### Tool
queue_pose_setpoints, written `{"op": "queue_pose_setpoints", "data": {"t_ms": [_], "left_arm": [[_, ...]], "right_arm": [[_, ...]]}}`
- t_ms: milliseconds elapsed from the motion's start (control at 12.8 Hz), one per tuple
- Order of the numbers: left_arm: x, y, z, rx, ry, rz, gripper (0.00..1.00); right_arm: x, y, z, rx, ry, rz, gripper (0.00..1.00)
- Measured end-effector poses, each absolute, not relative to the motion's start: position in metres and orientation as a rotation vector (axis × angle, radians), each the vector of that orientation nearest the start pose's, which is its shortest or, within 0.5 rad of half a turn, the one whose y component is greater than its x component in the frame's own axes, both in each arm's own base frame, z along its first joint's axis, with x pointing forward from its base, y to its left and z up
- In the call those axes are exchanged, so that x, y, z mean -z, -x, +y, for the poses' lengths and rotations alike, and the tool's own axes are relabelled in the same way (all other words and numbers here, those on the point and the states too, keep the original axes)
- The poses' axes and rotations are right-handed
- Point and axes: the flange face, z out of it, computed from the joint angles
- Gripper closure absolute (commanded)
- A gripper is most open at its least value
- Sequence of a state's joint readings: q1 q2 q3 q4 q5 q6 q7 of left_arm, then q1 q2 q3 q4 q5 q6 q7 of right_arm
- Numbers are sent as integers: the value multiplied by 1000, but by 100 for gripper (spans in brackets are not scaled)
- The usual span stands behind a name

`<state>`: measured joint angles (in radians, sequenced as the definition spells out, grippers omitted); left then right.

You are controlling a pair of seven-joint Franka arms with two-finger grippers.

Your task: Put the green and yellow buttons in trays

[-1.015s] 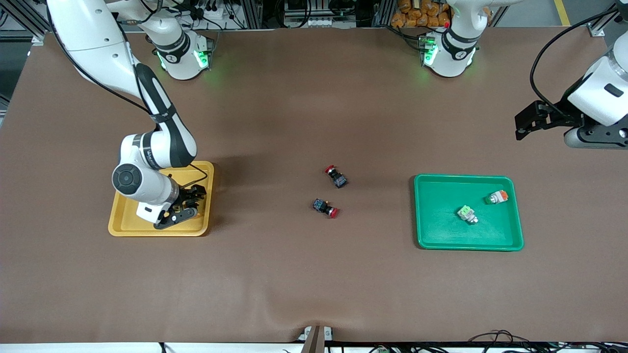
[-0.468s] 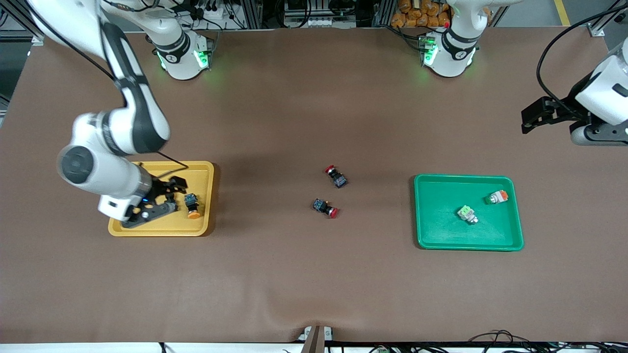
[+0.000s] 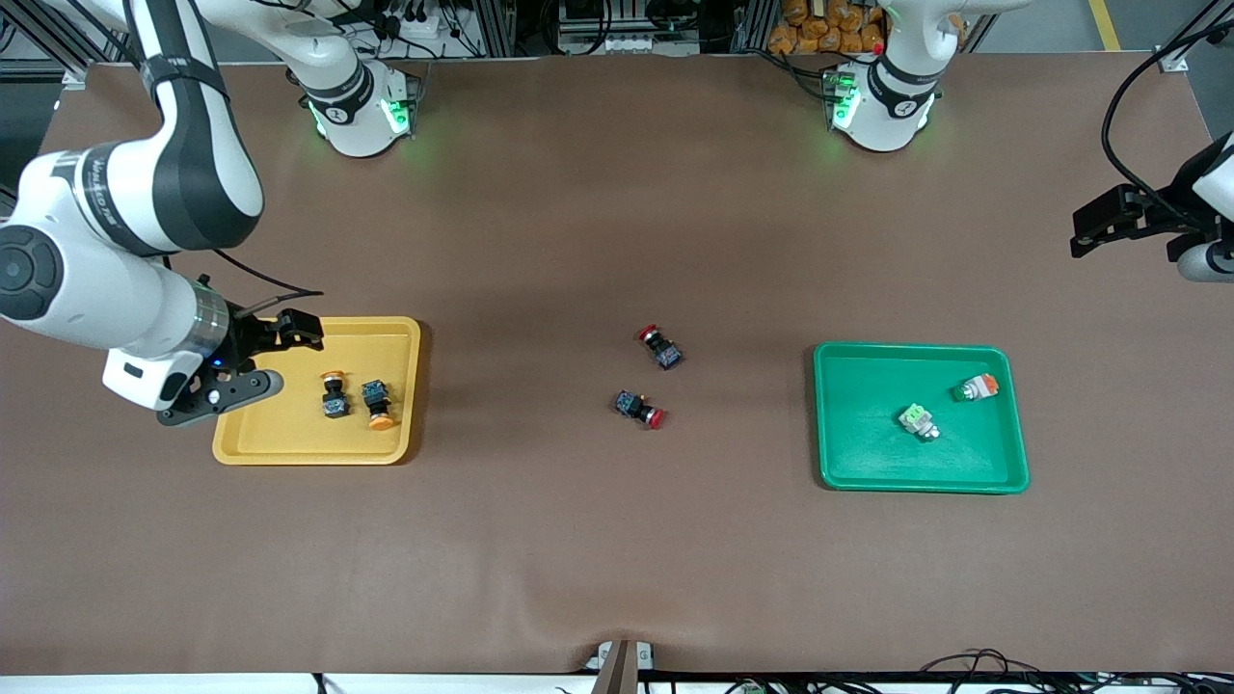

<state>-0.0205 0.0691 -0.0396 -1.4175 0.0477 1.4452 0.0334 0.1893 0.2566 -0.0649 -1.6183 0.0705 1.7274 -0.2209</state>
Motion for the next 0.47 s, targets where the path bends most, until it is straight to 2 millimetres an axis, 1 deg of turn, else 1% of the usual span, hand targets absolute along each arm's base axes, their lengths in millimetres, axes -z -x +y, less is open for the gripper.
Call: {"op": "queue_pose_setpoints", "data": {"t_ms": [78, 312, 390, 468], "left_arm": [[-648, -562, -29, -59, 3093, 143, 0], [-650, -560, -36, -54, 3093, 163, 0], [-650, -560, -38, -54, 3093, 167, 0], [-650, -560, -39, -54, 3093, 172, 0]], "right_arm": [[-472, -613, 87, -225, 3034, -492, 0], [-507, -598, 83, -209, 3041, -457, 0], [-517, -594, 76, -202, 3050, -443, 0], [-524, -592, 59, -203, 3056, -423, 0]]}}
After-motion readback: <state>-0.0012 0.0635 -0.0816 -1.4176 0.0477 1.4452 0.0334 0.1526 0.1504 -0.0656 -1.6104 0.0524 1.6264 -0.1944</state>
